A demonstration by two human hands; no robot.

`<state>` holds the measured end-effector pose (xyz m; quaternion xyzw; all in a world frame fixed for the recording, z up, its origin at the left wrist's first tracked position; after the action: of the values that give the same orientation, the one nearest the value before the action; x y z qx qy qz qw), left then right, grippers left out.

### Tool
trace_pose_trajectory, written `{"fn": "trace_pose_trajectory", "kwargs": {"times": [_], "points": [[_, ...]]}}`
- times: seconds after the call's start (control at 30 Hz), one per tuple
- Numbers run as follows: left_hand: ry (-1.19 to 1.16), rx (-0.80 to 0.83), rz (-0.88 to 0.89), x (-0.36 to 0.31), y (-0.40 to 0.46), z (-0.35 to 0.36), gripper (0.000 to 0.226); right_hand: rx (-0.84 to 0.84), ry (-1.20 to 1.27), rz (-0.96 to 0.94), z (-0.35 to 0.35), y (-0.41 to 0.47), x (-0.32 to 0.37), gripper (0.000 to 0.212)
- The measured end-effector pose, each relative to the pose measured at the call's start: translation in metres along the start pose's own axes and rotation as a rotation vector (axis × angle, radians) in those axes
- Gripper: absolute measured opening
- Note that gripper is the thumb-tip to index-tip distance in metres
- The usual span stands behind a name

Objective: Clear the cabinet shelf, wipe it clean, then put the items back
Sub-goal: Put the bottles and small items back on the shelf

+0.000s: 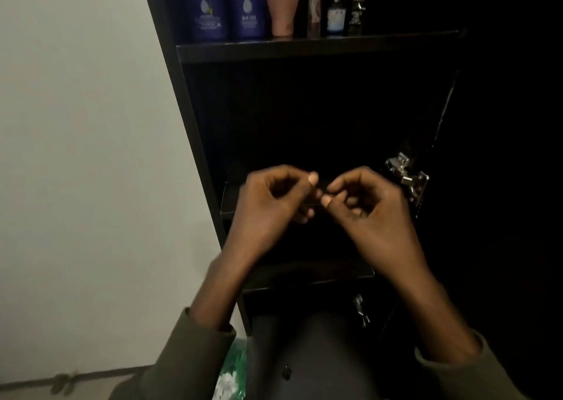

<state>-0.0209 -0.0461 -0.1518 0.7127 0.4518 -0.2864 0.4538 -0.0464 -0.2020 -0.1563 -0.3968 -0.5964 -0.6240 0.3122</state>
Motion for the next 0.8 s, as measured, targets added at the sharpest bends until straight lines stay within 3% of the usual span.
{"fn": "trace_pose_trajectory", "kwargs": {"times": [0.17,0.33,0.63,0.8], "points": [[0.019,0.131,-0.286,0.106,-0.048,0.042,0.015,0.164,-0.109,0.345,0.02,-0.051,-0.117,0.014],[0.118,0.171,-0.527,0.204,-0.092,0.064,0.014,0.204,-0.24,0.564,0.025,-0.093,-0.211,0.008],[0.527,0.4,-0.771,0.334,-0.171,0.108,0.013,0.433,-0.409,0.772,0.06,-0.18,-0.325,0.012],[0.525,0.465,-0.8,0.361,-0.206,0.129,0.023,0.553,-0.471,0.766,0.08,-0.216,-0.357,0.018]]}}
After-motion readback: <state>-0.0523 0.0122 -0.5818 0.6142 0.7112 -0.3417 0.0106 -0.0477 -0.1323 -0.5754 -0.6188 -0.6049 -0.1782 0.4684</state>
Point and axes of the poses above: each hand's wrist, its own y-axis towards the middle knuckle, its own z-axis out of the palm, x = y × z, the point moved 9 cm from there along y, towards the middle knuckle, and after that the axes turned 13 degrees about y, right-handed, at the moved point
